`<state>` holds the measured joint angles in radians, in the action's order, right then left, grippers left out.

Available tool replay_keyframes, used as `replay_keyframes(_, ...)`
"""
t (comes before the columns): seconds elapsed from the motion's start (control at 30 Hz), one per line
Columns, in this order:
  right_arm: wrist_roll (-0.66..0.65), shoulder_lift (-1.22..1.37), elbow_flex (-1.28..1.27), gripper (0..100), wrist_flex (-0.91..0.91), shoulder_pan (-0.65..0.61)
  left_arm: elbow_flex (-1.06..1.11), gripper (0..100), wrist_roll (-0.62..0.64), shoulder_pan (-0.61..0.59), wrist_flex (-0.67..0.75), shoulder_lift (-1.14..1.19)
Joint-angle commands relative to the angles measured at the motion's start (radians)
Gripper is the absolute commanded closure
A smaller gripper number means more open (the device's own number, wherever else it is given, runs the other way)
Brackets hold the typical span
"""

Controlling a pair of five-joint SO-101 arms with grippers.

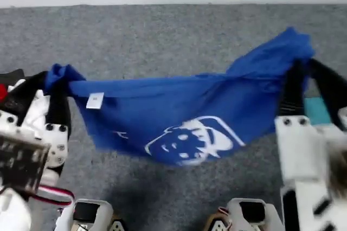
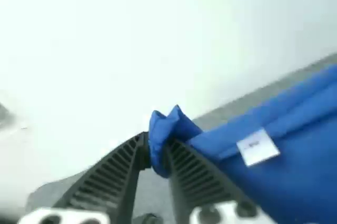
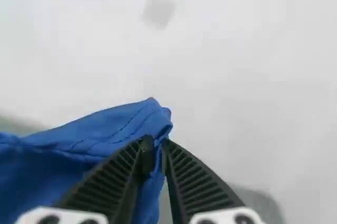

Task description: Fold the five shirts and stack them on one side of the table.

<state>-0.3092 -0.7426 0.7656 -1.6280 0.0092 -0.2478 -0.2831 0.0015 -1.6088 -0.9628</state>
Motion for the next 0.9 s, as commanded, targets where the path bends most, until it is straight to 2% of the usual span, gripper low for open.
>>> replay_keyframes(0.0, 0.034, -0.005, 0.095, 99.1, 0.048, 0.065, -0.022, 99, 0.002, -0.034, 0.028, -0.021)
replay_keyframes(0.2, 0.034, -0.008, 0.186, 99.1, 0.038, 0.071, -0.162, 99, 0.075, -0.037, 0.018, -0.026)
replay_keyframes(0.5, 0.034, 0.004, 0.186, 99.1, -0.028, 0.071, -0.143, 99, 0.074, -0.037, -0.015, -0.023)
replay_keyframes(0.67, 0.034, 0.056, 0.064, 99.1, -0.019, 0.067, 0.061, 99, 0.074, -0.037, 0.009, -0.021)
replay_keyframes(0.77, 0.028, 0.101, -0.054, 99.1, 0.031, 0.065, 0.239, 99, 0.071, -0.037, 0.089, -0.021)
replay_keyframes(0.87, 0.026, 0.145, -0.184, 99.1, 0.124, 0.065, 0.433, 99, 0.069, -0.037, 0.226, -0.021)
